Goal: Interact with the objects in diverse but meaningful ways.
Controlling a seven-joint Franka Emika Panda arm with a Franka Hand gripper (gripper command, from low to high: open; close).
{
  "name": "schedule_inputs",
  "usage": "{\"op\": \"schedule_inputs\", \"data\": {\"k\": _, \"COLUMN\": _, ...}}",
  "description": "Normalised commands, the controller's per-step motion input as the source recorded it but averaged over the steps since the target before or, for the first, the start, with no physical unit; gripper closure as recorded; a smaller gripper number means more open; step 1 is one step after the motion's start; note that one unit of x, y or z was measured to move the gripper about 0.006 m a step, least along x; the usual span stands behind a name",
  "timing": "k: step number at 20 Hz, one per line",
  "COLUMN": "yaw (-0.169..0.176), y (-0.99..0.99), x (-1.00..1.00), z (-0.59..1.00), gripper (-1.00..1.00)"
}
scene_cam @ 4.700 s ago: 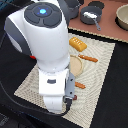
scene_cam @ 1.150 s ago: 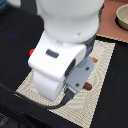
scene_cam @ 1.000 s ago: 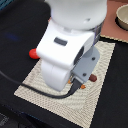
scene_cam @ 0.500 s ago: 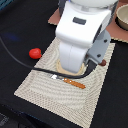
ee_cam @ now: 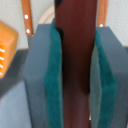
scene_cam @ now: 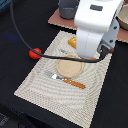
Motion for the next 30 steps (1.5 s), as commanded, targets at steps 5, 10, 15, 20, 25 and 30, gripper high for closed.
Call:
{"op": "schedule_inputs", "data": {"k": 5, "yaw": 0.002, "y": 0.83, "x": -0.46, "z": -0.06, "gripper": 1.00}}
{"op": "schedule_inputs", "data": {"k": 10, "yaw": 0.003, "y": 0.83, "x": -0.53, "z": -0.15, "gripper": 1.00}}
{"op": "schedule_inputs", "data": {"k": 15, "yaw": 0.001, "y": 0.83, "x": -0.54, "z": -0.14, "gripper": 1.00}}
{"op": "schedule_inputs", "data": {"k": 20, "yaw": 0.000, "y": 0.85, "x": -0.55, "z": -0.17, "gripper": 1.00}}
{"op": "schedule_inputs", "data": {"k": 25, "yaw": 0.000, "y": 0.86, "x": -0.56, "z": -0.19, "gripper": 1.00}}
{"op": "schedule_inputs", "data": {"k": 30, "yaw": 0.000, "y": 0.84, "x": -0.58, "z": -0.18, "gripper": 1.00}}
